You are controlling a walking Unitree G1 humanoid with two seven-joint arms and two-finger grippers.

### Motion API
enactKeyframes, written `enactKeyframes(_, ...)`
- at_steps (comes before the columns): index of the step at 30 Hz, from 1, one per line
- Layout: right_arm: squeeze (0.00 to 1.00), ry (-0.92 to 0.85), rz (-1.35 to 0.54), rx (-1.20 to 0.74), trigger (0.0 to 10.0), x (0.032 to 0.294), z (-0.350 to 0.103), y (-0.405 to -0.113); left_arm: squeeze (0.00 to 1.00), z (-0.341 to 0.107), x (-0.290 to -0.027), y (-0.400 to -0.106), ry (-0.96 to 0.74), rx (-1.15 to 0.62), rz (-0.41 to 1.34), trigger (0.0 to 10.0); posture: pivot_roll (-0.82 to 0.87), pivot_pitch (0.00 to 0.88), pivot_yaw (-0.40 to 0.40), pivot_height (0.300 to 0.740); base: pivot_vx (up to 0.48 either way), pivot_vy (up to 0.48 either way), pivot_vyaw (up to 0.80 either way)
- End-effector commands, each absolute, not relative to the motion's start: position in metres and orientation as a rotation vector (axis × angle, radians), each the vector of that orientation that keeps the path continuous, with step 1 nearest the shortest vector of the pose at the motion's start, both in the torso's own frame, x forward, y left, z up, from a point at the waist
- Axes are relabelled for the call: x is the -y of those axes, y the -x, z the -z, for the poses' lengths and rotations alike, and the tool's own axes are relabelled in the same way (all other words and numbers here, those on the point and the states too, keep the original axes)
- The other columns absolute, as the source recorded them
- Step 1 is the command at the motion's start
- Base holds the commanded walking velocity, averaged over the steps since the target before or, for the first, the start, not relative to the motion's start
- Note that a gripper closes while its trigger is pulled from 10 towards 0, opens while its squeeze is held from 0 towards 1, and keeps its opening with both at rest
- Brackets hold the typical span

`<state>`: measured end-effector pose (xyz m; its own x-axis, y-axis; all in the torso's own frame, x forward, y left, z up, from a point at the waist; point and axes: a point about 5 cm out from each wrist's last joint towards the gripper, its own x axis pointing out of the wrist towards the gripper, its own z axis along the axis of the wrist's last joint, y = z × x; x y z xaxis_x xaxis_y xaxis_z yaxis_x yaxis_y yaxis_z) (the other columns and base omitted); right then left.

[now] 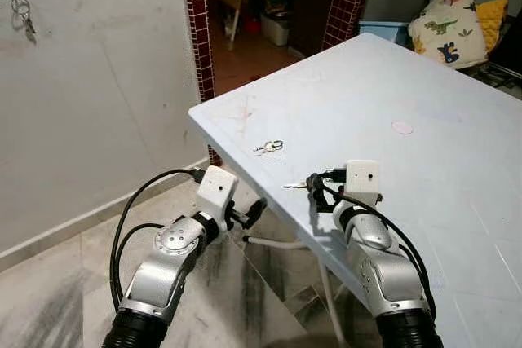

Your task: Hang keys on a hook

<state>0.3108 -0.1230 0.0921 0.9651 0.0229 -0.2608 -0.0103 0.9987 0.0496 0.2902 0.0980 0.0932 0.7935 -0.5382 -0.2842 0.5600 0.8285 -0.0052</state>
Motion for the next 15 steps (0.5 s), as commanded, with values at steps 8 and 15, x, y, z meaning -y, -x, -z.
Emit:
enactKeyframes(8, 0.0, -0.084, 0.01, -0.271, 3.4, 0.118, -0.087, -0.321, 0.0, -0.103, -0.084, -0.289, -0.054, -0.257, 0.648, 10.0, 0.1, 0.0, -0.049, 0.74, 0.0, 0.0, 0.0)
enactKeyframes(15, 0.0, -0.088, 0.043, -0.258, 0.0, 0.123, -0.084, -0.33, 0.0, -0.104, -0.083, -0.288, -0.055, -0.256, 0.653, 10.0, 0.11, 0.0, -0.051, 0.74, 0.0, 0.0, 0.0)
